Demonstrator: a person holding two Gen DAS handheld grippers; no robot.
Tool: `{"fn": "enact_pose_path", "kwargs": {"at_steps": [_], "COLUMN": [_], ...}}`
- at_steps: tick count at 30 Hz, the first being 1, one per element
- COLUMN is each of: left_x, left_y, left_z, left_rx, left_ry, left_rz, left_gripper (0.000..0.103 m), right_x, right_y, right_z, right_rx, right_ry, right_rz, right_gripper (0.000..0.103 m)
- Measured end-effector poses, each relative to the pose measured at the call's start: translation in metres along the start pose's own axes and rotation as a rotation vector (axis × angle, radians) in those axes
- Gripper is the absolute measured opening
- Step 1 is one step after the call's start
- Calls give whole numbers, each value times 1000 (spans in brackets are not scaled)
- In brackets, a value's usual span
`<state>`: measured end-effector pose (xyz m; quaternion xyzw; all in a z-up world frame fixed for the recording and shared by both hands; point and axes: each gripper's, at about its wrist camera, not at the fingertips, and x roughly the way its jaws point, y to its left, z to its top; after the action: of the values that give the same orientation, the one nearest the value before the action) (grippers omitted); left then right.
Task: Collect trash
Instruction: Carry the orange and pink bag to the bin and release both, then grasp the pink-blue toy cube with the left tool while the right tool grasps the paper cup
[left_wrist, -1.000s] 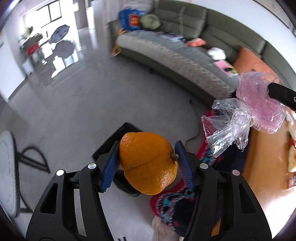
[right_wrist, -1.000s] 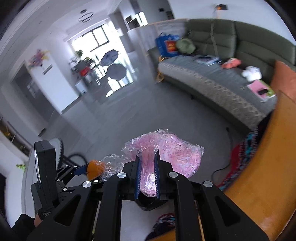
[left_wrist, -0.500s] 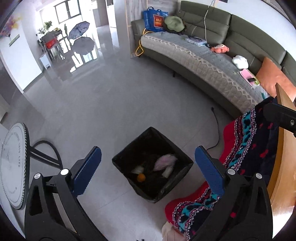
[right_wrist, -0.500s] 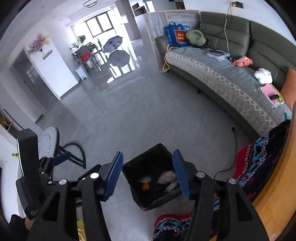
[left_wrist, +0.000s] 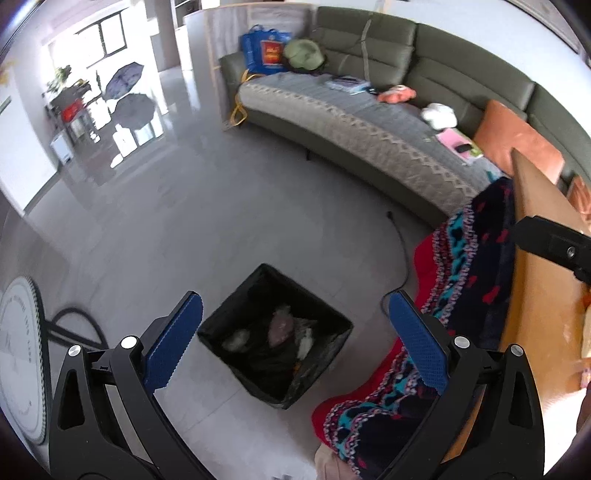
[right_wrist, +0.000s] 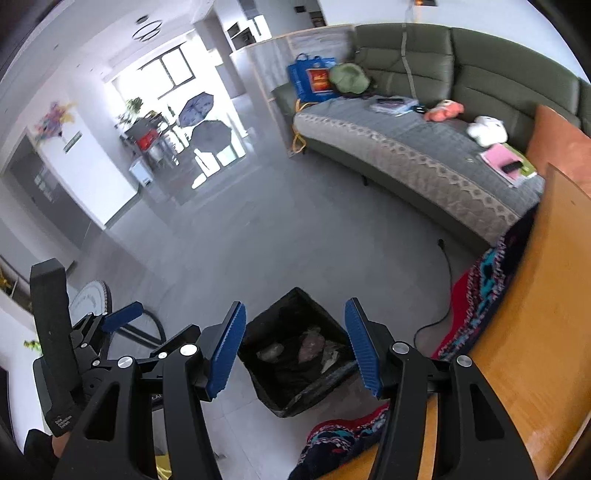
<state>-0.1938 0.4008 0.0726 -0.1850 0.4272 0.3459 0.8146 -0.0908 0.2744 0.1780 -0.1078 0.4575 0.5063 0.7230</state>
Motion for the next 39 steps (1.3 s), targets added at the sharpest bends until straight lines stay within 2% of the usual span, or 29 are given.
{"fn": "enact_pose_path", "kwargs": {"at_steps": [7, 14, 20, 25, 30, 34, 39], "left_x": [-21, -37, -56, -72, -85, -91, -90], "left_y": [-67, -155, -236, -298, -346, -371, -398], "left_z": [4, -1, -23, -57, -92, -111, -128], "left_rx": [108, 243, 387, 492, 565, 577, 576], "left_ry": [-35, -41, -34, -6, 22, 43, 77], "left_rz": [-101, -220, -318, -387, -418, -430, -429], "left_gripper": [98, 98, 98, 98, 98, 98, 98], "right_x": [-52, -120, -170, -202, -217, -214, -198], "right_y": [-47, -119, -186, -237, -281, -310, -325], "right_z": [-19, -58, -104, -143, -171, -187, -192], "right_rx": [80, 196, 324, 411, 473, 498, 482], "right_ry": [-57, -122, -150, -156, -128, -76, -20], "right_rz": [-62, -173, -271, -317, -316, -269, -191], "right_gripper": [60, 60, 60, 60, 60, 60, 60]}}
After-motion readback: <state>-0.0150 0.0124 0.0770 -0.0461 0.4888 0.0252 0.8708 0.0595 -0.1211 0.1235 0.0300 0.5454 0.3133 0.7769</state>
